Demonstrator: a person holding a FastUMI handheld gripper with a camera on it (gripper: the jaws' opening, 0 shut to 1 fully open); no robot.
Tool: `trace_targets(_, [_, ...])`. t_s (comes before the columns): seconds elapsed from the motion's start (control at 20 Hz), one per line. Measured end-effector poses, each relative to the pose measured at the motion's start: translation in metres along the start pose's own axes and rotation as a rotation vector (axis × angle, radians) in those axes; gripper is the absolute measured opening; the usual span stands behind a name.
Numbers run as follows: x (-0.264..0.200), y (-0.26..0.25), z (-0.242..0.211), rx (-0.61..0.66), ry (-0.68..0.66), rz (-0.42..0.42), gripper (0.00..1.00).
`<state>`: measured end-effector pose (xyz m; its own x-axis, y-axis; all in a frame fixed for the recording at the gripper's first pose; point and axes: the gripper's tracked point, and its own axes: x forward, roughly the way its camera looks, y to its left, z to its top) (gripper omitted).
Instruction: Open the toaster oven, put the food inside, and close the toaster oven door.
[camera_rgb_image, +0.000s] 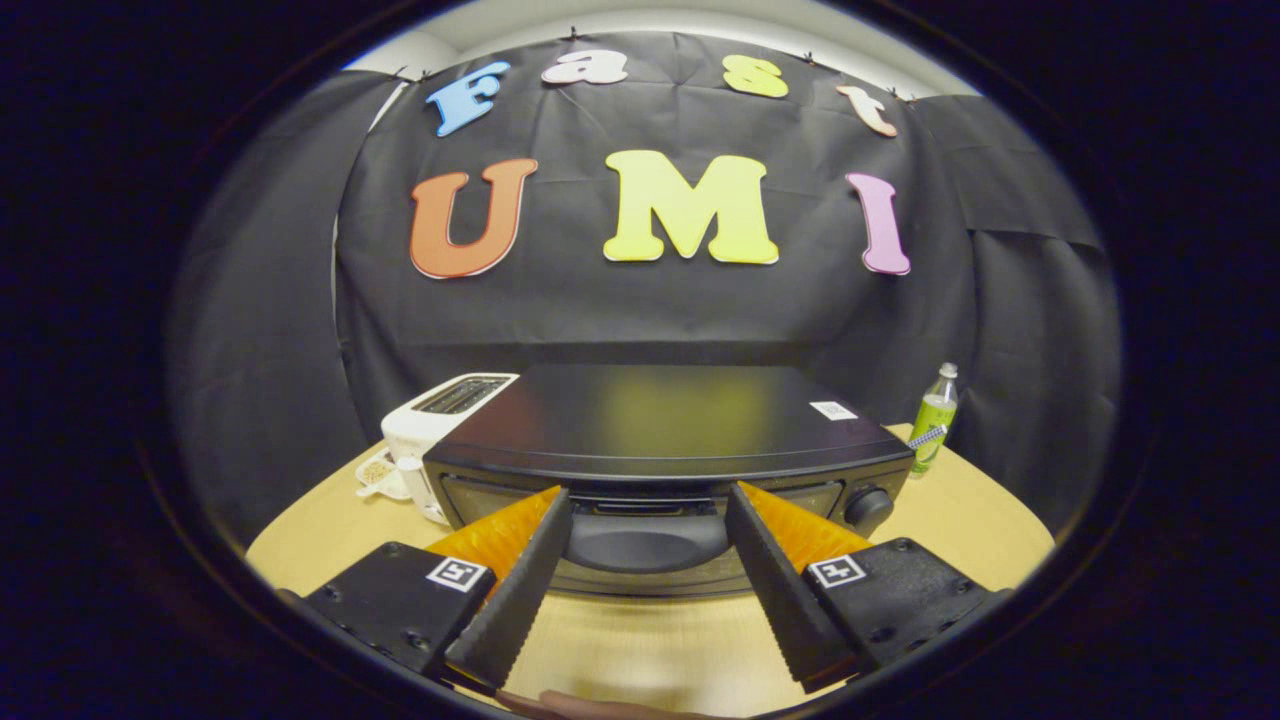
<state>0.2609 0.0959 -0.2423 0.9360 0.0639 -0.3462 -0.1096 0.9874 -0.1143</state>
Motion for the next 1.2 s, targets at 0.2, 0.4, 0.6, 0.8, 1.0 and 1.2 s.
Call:
trace_targets(0.2, [-0.006, -0.001, -0.007, -0.001, 0.022, -0.006, 1.0])
trace_targets(0.4, [-0.039, -0.001, -0.032, -0.004, 0.044, -0.015, 1.0])
trace_targets(0.6, [-0.05, -0.001, -0.048, -0.007, 0.081, -0.029, 1.0])
trace_targets(0.8, [-0.062, 0.0, -0.067, -0.004, 0.151, -0.035, 1.0])
trace_targets(1.0, [-0.07, -0.004, -0.095, -0.002, 0.24, -0.051, 1.0])
trace_targets(1.2, [-0.077, -0.009, -0.122, -0.012, 0.305, -0.05, 1.0])
